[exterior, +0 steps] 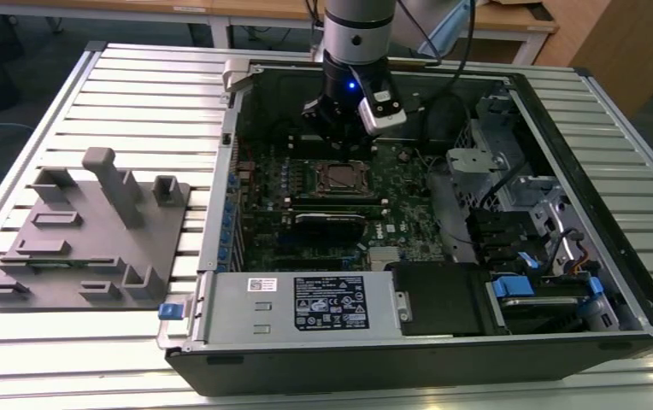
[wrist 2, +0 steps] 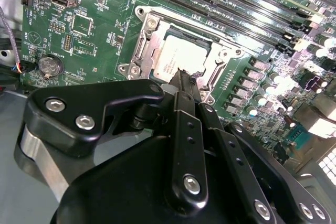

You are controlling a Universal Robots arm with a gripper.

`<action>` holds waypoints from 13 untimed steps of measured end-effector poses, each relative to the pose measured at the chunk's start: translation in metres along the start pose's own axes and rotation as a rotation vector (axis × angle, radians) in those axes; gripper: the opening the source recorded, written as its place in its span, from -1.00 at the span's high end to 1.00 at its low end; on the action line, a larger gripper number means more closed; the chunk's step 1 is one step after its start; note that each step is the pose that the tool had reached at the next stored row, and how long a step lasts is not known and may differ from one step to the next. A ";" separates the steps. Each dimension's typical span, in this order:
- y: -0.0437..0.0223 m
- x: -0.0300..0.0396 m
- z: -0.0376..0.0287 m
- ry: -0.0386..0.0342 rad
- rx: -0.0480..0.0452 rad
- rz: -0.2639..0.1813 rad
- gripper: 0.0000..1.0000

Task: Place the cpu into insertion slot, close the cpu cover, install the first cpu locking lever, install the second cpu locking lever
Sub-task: 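Install the second cpu locking lever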

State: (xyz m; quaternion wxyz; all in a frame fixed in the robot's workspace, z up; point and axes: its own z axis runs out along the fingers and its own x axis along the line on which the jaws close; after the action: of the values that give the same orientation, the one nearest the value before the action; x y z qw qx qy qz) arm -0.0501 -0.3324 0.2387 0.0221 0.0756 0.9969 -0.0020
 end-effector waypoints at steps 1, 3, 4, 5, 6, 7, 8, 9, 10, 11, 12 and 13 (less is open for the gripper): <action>0.0000 0.0000 0.0000 0.0000 0.0000 0.000 0.80; 0.0000 0.0000 0.0000 0.0000 -0.0001 0.000 0.80; 0.0000 0.0000 -0.0005 0.0002 0.0004 0.000 0.80; -0.0001 0.0000 -0.0011 0.0002 0.0005 0.000 0.80; 0.0000 -0.0001 -0.0017 0.0001 0.0002 0.000 0.80; 0.0000 -0.0001 -0.0022 0.0000 0.0000 0.000 0.80; 0.0000 -0.0001 -0.0023 -0.0001 -0.0001 0.000 0.80; 0.0000 -0.0001 -0.0024 0.0000 0.0001 0.000 0.80; 0.0000 -0.0001 -0.0024 0.0000 0.0001 0.000 0.80; 0.0000 -0.0001 -0.0024 0.0000 0.0001 0.000 0.80; 0.0000 -0.0001 -0.0024 0.0000 0.0002 0.000 0.80; 0.0000 -0.0001 -0.0024 0.0000 0.0002 0.000 0.80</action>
State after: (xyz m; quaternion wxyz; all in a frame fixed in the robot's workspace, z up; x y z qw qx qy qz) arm -0.0501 -0.3324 0.2411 0.0221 0.0755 0.9969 -0.0021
